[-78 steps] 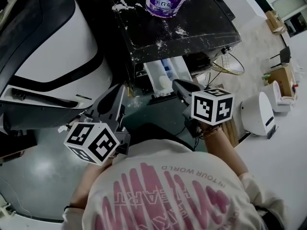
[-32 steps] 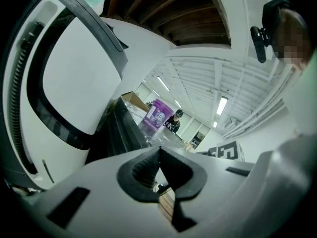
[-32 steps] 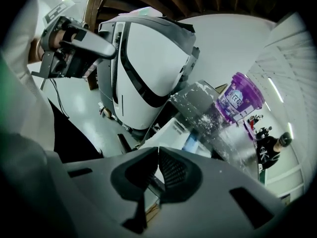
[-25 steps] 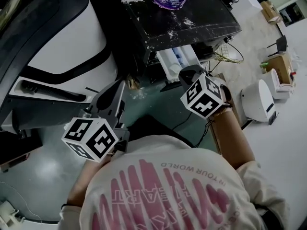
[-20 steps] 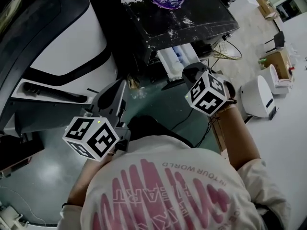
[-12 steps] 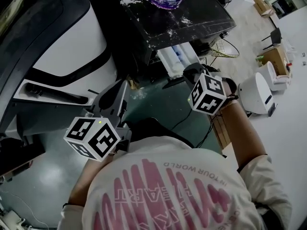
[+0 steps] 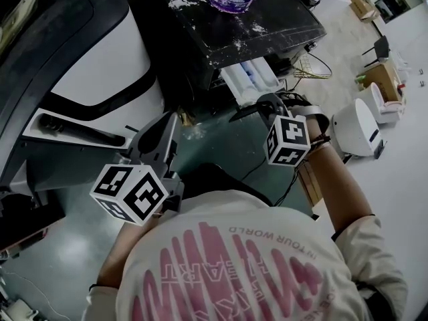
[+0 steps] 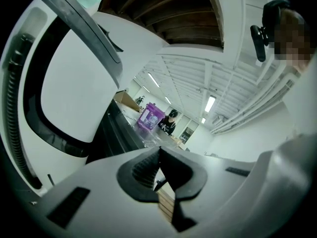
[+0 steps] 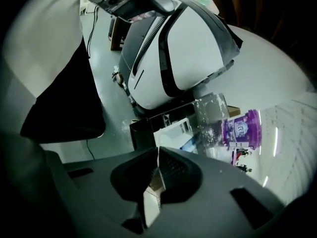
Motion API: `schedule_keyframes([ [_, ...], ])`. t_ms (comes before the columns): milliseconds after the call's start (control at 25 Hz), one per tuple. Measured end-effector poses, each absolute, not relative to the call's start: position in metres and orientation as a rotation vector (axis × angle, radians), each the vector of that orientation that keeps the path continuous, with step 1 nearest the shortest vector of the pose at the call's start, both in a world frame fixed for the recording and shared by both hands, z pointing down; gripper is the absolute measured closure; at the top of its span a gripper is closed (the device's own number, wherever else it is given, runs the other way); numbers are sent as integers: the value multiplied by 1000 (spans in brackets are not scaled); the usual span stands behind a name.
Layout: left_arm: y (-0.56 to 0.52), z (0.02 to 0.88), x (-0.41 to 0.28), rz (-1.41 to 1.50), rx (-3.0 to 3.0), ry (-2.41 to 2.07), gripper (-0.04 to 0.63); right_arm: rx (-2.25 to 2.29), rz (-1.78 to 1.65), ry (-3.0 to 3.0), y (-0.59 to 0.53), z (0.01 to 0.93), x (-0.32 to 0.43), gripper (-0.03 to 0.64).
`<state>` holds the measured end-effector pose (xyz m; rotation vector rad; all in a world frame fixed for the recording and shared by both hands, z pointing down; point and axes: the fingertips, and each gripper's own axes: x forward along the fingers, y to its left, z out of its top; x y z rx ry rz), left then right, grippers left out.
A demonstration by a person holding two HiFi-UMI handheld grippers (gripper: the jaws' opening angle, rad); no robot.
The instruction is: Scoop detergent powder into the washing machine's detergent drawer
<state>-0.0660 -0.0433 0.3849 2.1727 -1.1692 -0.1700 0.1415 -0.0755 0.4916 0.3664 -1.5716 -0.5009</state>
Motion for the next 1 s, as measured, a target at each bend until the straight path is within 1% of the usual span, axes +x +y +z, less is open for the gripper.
schedule_keyframes([
  [640,-37,378,-71,-160,2204,-1146,594,568,-646,-1529,-83,490,143,614],
  [880,-39,371,-73,-157,2233,-1138,594,616,-642,-1527,-83,485,140,614],
  [1000,-38,366,-74,-157,2252,-1135,594,693,-556,-1578,-84,483,140,614],
])
